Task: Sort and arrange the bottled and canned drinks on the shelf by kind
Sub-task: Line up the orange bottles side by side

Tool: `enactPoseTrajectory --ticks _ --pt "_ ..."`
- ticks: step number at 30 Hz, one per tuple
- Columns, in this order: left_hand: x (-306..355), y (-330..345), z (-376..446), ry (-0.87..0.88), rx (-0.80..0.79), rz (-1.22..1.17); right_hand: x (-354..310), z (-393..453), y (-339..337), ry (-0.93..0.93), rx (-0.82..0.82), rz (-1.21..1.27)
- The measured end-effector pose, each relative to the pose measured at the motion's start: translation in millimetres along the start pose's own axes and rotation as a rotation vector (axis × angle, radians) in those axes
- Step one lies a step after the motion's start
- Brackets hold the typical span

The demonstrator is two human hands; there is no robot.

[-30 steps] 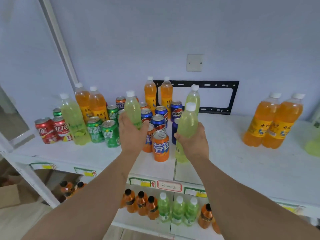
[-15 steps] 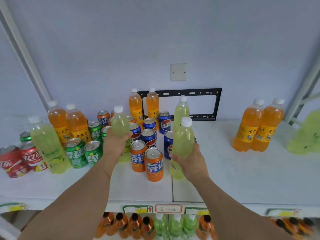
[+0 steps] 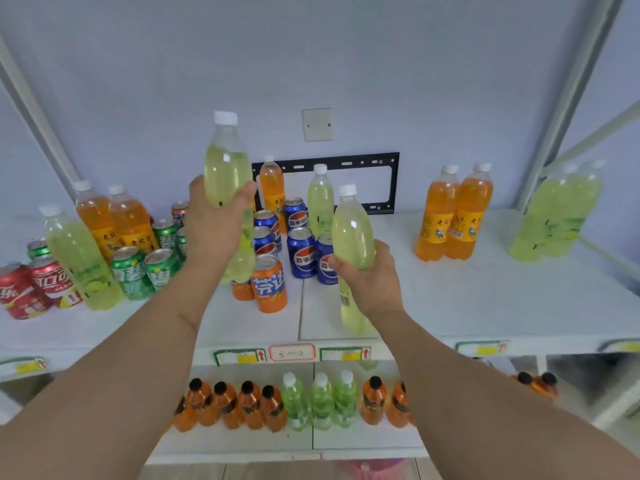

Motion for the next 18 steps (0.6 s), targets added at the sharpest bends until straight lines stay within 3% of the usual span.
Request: enactPoseTrajectory --ticks 4,11,18 --pt "20 38 -77 -0.195 -0.096 -0.197 22 -18 -61 0.072 -0.033 0.047" --pt "60 114 -198 -0.29 -0.236 -0.376 72 -31 -178 0.162 -0.086 0.001" --pt "102 192 -253 -0.377 -0.363 -0.354 102 -17 -283 0.243 -0.16 0.029"
Point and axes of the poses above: each hand's wrist, its own z-axis towards the middle knuckle, its own y-axis out of the palm, x = y × z, the point moved 1 cm from there along z, towards the middle knuckle, and after that the axes turned 9 degrees about y, right-handed, at the moved point
